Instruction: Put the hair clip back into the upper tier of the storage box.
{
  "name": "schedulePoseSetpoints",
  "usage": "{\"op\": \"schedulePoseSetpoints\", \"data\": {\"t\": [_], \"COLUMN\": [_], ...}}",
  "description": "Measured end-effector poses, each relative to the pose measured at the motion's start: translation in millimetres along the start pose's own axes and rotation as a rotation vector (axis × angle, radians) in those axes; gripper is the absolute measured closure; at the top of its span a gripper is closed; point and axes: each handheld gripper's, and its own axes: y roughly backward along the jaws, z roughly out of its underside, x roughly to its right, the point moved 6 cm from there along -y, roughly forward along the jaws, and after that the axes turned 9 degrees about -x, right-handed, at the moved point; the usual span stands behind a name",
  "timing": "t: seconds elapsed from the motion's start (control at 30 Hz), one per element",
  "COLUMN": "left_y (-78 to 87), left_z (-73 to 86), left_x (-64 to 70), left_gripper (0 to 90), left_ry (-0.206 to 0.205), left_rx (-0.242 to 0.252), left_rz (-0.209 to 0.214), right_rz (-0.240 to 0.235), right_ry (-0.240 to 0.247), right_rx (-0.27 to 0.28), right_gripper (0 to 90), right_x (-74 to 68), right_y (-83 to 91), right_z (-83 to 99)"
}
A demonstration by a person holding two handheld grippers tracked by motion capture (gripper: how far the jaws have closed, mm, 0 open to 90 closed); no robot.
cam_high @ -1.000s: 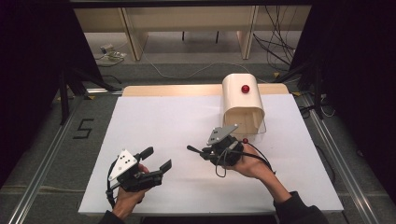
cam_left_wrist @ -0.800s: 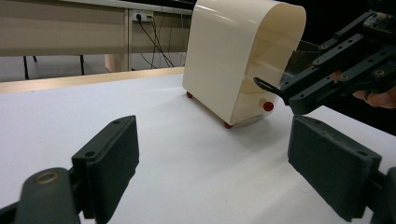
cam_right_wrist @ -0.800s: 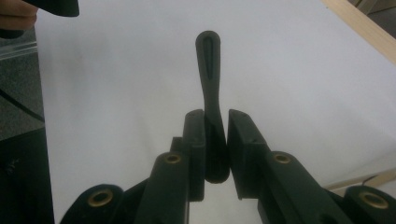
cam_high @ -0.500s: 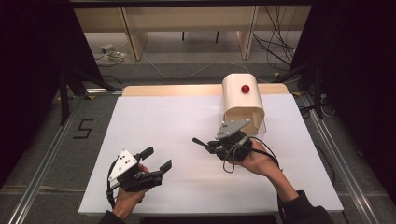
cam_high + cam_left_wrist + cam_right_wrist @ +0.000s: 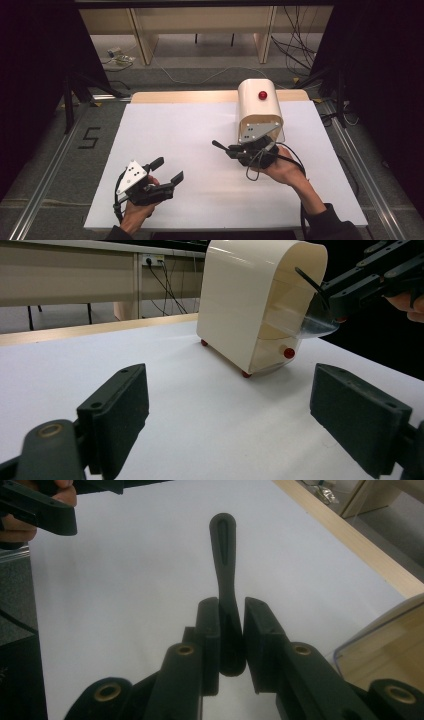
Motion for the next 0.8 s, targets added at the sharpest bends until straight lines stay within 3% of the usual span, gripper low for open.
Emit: {"op": "schedulePoseSetpoints", "data": {"t": [0.33, 0.8], "left_y": [-0.5, -0.2], "left_z": [0.1, -0.5], "left_x": [0.6, 0.4], "left_gripper": [15.5, 15.6], "left_ry": [-0.019, -0.01], "left_rx": [-0.001, 0.002], "left_rz": [-0.005, -0.006], "right_rz": [0.023, 0.053], "right_ry": [-0.019, -0.042], "right_rx": [0.027, 0.048], "right_gripper": [78.4, 78.4], "right_x": [8.6, 20.4], "right_y": [13.2, 27.7], "right_z": [0.9, 4.1]}}
